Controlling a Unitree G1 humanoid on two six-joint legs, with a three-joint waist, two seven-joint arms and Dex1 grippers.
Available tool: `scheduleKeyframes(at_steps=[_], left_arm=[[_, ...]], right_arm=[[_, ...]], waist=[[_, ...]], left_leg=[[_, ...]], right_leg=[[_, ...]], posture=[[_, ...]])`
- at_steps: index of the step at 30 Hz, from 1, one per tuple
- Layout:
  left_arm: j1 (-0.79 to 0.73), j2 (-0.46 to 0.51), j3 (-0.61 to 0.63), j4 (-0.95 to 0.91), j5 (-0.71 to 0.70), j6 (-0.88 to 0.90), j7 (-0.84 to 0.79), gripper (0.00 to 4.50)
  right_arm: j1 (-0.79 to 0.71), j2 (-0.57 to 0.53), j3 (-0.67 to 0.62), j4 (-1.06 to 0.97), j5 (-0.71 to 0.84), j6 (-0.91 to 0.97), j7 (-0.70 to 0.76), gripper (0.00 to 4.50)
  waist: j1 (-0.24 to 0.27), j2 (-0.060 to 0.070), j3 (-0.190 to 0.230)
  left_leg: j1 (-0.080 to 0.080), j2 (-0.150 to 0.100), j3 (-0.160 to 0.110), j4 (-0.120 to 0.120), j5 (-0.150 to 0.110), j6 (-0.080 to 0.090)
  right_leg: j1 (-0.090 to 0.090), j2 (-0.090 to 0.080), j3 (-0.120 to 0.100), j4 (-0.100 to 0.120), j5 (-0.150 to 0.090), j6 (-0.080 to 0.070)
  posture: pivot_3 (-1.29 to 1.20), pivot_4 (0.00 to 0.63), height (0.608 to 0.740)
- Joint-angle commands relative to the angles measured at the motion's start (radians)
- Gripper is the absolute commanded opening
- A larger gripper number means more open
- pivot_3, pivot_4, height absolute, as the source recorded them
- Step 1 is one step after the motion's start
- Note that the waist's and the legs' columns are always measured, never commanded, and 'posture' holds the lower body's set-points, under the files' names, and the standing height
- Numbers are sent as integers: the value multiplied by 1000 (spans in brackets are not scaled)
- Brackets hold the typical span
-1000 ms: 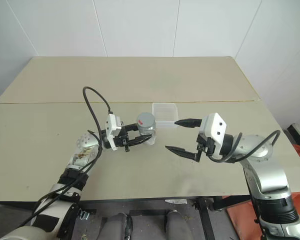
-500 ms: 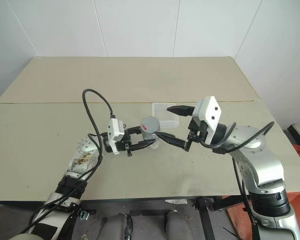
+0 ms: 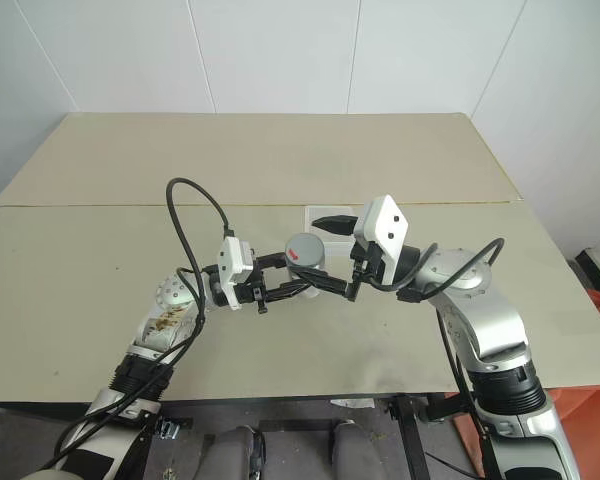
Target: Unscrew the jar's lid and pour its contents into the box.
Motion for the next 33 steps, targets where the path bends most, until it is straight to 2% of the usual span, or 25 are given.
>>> scheduleKeyframes(at_steps=[1,5,8,11,12,23,33], left_arm=[[5,-1,-5,-48,-1,-4,10,1959],[9,-3,-8,-47,1,-8,15,1959],[8,-4,-10,-42,2,-11,17,1959],[8,-3,-12,-41,1,-12,18,1959],[7,-3,-12,-40,0,-12,18,1959],[9,-2,-14,-18,10,-34,15,1959],[10,0,-8,-59,8,-21,33,1959]], right_arm=[[-13,4,-10,-13,-3,-36,8,4500],[-11,14,-15,-11,0,-36,10,4500],[-4,22,-16,-12,5,-38,15,3852],[3,28,-13,-17,0,-38,15,2859],[4,28,-11,-18,-4,-38,14,2745],[5,32,-22,-40,21,-7,4,2745],[-1,108,-173,-55,206,143,-165,2745]], waist=[[0,0,0],[0,0,0],[0,0,0],[0,0,0],[0,0,0],[0,0,0],[0,0,0]], left_leg=[[0,0,0,0,0,0],[0,0,0,0,0,0],[0,0,0,0,0,0],[0,0,0,0,0,0],[0,0,0,0,0,0],[0,0,0,0,0,0],[0,0,-1,0,0,0]], right_leg=[[0,0,0,0,0,0],[0,0,0,0,0,0],[0,0,0,0,0,0],[0,0,0,0,0,0],[0,0,0,0,0,0],[0,0,0,0,0,0],[0,0,0,0,1,-1]], posture=[[0,150,740],[0,150,740],[0,150,740],[0,150,740],[0,150,740],[0,150,740],[0,150,740]])
